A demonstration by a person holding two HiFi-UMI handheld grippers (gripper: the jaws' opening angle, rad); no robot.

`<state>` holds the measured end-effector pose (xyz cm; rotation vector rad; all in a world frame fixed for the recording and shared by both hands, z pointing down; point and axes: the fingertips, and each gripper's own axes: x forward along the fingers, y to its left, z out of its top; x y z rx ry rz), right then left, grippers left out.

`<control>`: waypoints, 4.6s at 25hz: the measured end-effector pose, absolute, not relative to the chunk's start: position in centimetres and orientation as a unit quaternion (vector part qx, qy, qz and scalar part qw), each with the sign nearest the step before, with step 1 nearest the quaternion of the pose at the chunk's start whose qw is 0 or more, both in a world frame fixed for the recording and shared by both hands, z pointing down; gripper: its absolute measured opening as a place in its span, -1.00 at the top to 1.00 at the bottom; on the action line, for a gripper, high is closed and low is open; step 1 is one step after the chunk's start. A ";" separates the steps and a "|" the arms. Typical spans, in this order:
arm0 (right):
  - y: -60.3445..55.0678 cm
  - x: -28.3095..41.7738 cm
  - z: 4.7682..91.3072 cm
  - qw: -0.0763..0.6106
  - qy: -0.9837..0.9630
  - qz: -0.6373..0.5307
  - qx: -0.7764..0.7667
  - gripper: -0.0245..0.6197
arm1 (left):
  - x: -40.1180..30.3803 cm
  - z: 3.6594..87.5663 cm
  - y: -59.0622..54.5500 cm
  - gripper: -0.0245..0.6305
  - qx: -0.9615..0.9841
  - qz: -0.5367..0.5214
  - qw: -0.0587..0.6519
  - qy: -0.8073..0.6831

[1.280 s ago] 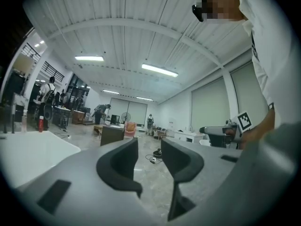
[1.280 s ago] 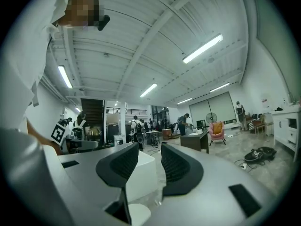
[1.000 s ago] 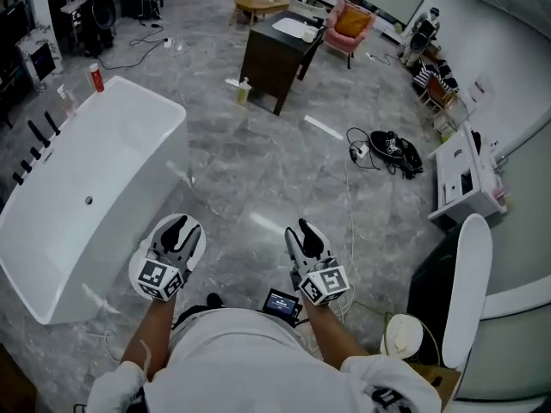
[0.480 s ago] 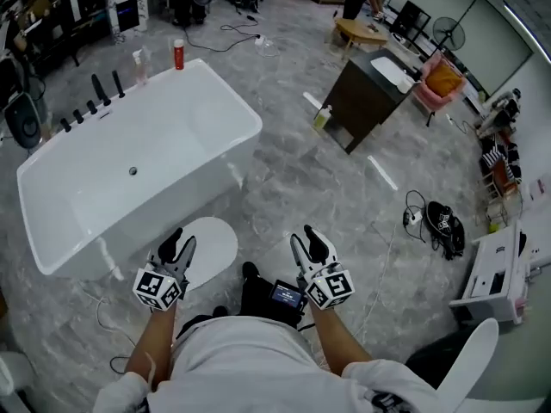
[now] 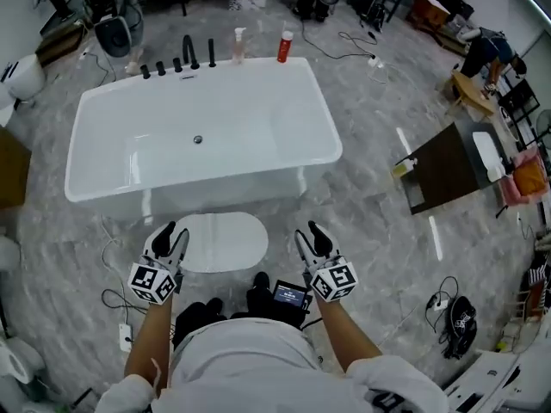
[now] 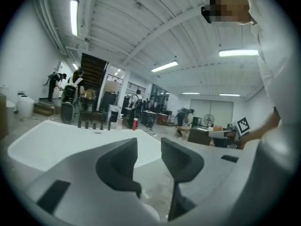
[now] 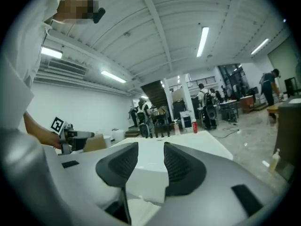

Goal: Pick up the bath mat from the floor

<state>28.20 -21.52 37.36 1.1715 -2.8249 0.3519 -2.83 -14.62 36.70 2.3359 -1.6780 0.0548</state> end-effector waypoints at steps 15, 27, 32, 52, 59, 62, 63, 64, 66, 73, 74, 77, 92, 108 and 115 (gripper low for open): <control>-28.5 20.7 68.9 0.189 -0.881 0.324 0.287 0.26 | -17.6 63.7 -10.7 0.35 0.658 0.098 0.359 -0.655; -29.8 21.5 101.2 0.312 -0.771 0.450 0.325 0.21 | -26.6 94.3 -9.0 0.33 0.566 0.177 0.468 -0.655; -28.3 21.6 110.3 0.365 -0.759 0.439 0.315 0.21 | -28.7 104.6 -7.8 0.26 0.538 0.202 0.511 -0.640; -29.9 23.5 132.8 0.462 -0.738 0.375 0.319 0.10 | -29.9 130.0 -11.0 0.00 0.529 0.321 0.508 -0.599; -30.1 23.9 135.2 0.504 -0.694 0.375 0.352 0.09 | -30.6 133.5 -9.7 -0.06 0.488 0.356 0.528 -0.597; -29.9 23.9 135.3 0.507 -0.691 0.363 0.366 0.09 | -30.4 134.7 -8.8 -0.07 0.483 0.368 0.535 -0.587; -29.7 23.8 135.4 0.507 -0.691 0.362 0.367 0.10 | -30.5 134.9 -8.5 -0.08 0.482 0.372 0.535 -0.585; -29.6 23.7 135.5 0.506 -0.692 0.361 0.367 0.10 | -30.6 134.9 -8.4 -0.08 0.482 0.375 0.533 -0.585; -29.7 23.6 135.6 0.503 -0.695 0.360 0.365 0.10 | -30.6 134.6 -8.8 -0.09 0.484 0.377 0.527 -0.588; -28.8 21.8 135.4 0.510 -0.716 0.341 0.334 0.59 | -30.3 134.5 -9.0 0.09 0.482 0.372 0.526 -0.594; -28.7 21.5 135.4 0.507 -0.716 0.343 0.335 0.67 | -30.3 134.3 -9.2 0.12 0.481 0.368 0.525 -0.598; -28.6 21.4 135.4 0.483 -0.709 0.370 0.357 0.70 | -30.2 134.2 -9.3 0.33 0.472 0.350 0.539 -0.604; -28.8 19.6 129.4 0.384 -0.744 0.425 0.343 0.77 | -27.2 129.1 -10.2 0.84 0.515 0.279 0.555 -0.591; -30.6 13.6 97.5 0.272 -0.821 0.398 0.306 0.77 | -20.4 96.9 -14.6 0.85 0.607 0.168 0.511 -0.585; -29.8 15.2 76.2 0.237 -0.862 0.351 0.280 0.77 | -18.7 75.7 -13.2 0.85 0.647 0.134 0.466 -0.589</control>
